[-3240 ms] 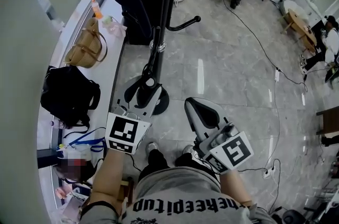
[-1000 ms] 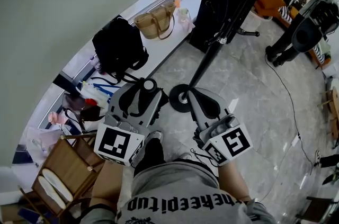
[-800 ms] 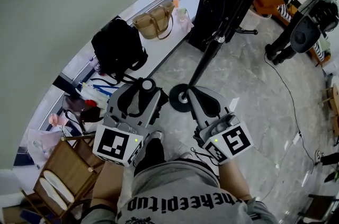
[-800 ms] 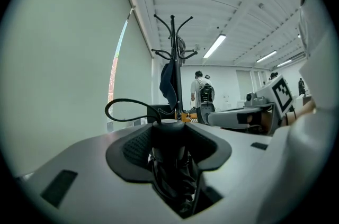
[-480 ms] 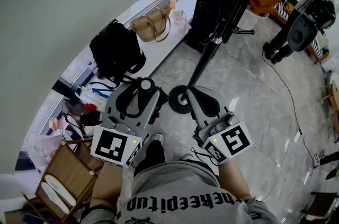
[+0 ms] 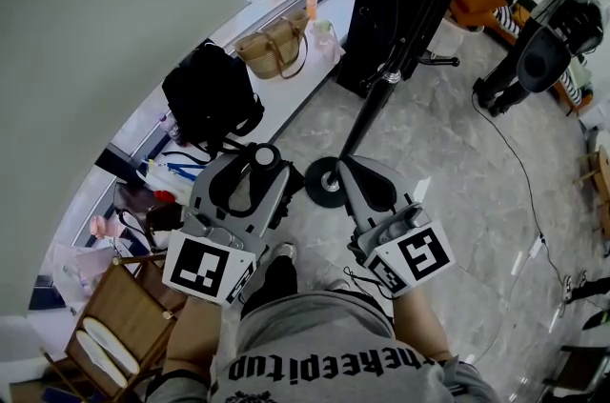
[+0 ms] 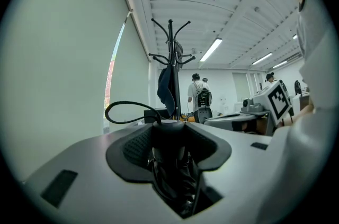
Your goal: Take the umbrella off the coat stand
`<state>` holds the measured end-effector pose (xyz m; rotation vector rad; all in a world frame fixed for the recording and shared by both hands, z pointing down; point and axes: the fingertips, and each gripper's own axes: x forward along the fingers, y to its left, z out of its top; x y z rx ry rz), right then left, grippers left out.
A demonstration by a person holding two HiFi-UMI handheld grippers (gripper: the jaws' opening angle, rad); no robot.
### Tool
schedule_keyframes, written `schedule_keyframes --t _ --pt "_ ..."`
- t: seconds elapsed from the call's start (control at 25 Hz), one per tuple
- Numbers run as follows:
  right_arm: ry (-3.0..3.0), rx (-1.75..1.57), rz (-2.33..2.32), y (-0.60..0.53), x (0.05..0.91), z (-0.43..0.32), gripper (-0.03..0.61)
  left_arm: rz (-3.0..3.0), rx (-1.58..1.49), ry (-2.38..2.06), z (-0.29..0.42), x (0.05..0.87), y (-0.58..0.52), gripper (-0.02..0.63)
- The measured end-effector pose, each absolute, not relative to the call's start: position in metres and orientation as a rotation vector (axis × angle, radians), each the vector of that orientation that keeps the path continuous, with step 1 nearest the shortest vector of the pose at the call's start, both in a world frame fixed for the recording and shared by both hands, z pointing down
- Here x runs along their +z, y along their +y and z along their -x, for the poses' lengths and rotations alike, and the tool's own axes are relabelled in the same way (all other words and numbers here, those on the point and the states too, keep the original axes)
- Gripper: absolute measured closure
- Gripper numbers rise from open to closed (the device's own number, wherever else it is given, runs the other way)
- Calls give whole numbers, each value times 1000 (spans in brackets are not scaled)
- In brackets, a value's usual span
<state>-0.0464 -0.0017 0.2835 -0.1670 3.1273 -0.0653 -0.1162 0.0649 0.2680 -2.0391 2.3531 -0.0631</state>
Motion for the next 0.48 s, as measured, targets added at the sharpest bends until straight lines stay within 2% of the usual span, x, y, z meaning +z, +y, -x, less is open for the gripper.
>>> schedule_keyframes --t 0.48 --pt "3126 -77 169 -13 283 51 568 2030 -60 2348 118 261 57 416"
